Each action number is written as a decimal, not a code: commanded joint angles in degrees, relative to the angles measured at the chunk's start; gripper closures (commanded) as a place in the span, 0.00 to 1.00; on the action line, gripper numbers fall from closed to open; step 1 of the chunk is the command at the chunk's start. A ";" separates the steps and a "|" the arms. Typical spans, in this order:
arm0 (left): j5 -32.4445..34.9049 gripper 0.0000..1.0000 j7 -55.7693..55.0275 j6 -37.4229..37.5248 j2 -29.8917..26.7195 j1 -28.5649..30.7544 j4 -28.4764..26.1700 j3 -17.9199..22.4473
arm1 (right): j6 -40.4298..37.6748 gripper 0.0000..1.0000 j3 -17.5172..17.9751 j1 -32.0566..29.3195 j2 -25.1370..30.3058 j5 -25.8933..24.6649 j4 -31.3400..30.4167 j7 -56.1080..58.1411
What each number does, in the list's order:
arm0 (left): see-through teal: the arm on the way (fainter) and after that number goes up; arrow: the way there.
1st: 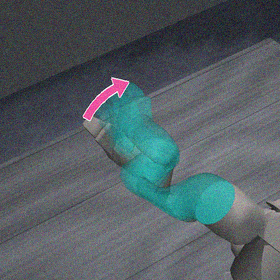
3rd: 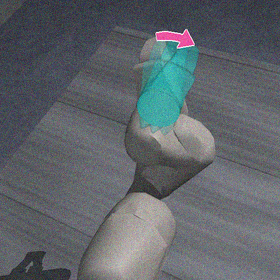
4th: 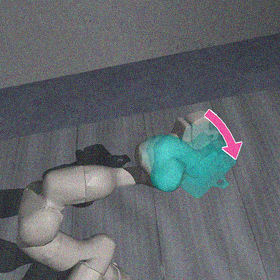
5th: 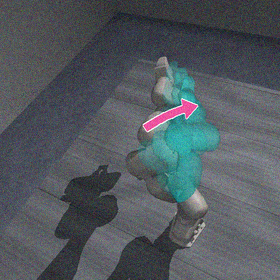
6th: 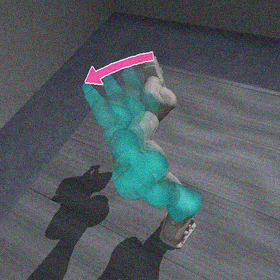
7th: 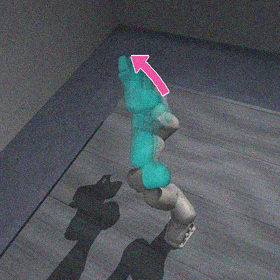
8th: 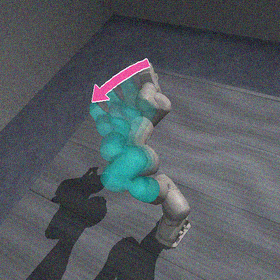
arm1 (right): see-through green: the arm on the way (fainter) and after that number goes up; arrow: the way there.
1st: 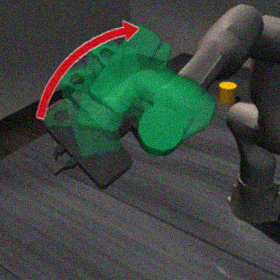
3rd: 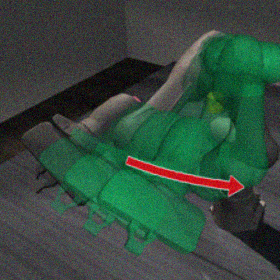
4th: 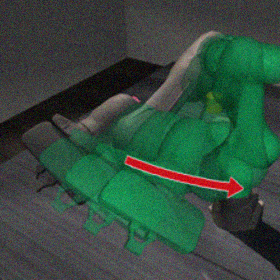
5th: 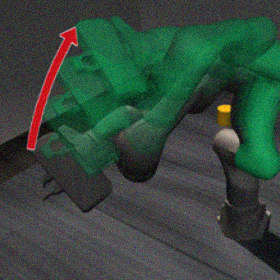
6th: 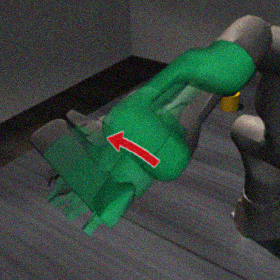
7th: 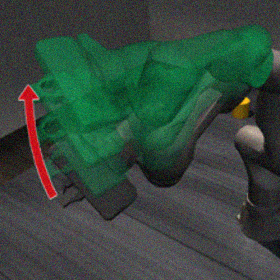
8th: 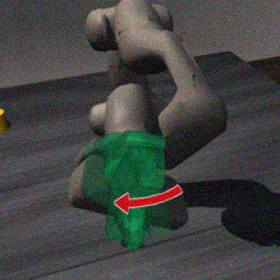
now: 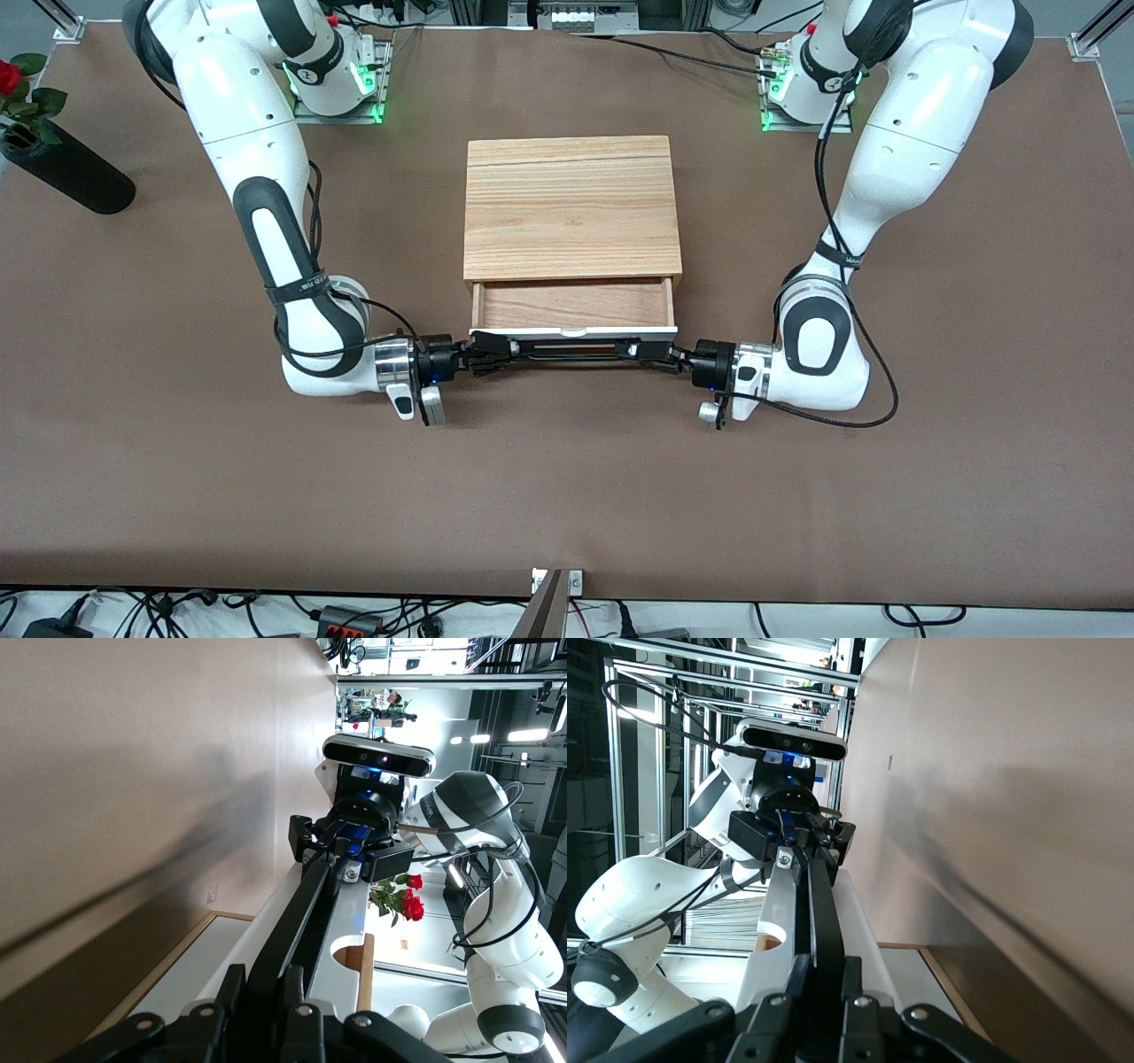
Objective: Pull top drawer with both arms simultaneously
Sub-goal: 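Pull the handle outward with both grippers to slide the drawer open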
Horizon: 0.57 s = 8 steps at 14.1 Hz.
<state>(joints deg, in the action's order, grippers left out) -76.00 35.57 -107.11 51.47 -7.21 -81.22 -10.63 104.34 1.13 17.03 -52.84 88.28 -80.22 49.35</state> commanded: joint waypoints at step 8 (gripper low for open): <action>-0.29 0.00 -1.03 -4.07 2.06 0.44 3.09 2.10 | -0.89 0.00 -0.25 -2.88 0.98 -0.39 1.64 5.23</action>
<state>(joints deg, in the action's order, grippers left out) -76.03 34.74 -111.15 52.74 -6.73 -80.02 -8.58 103.41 0.60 14.61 -52.72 88.12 -78.56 53.28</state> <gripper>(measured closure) 0.040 0.489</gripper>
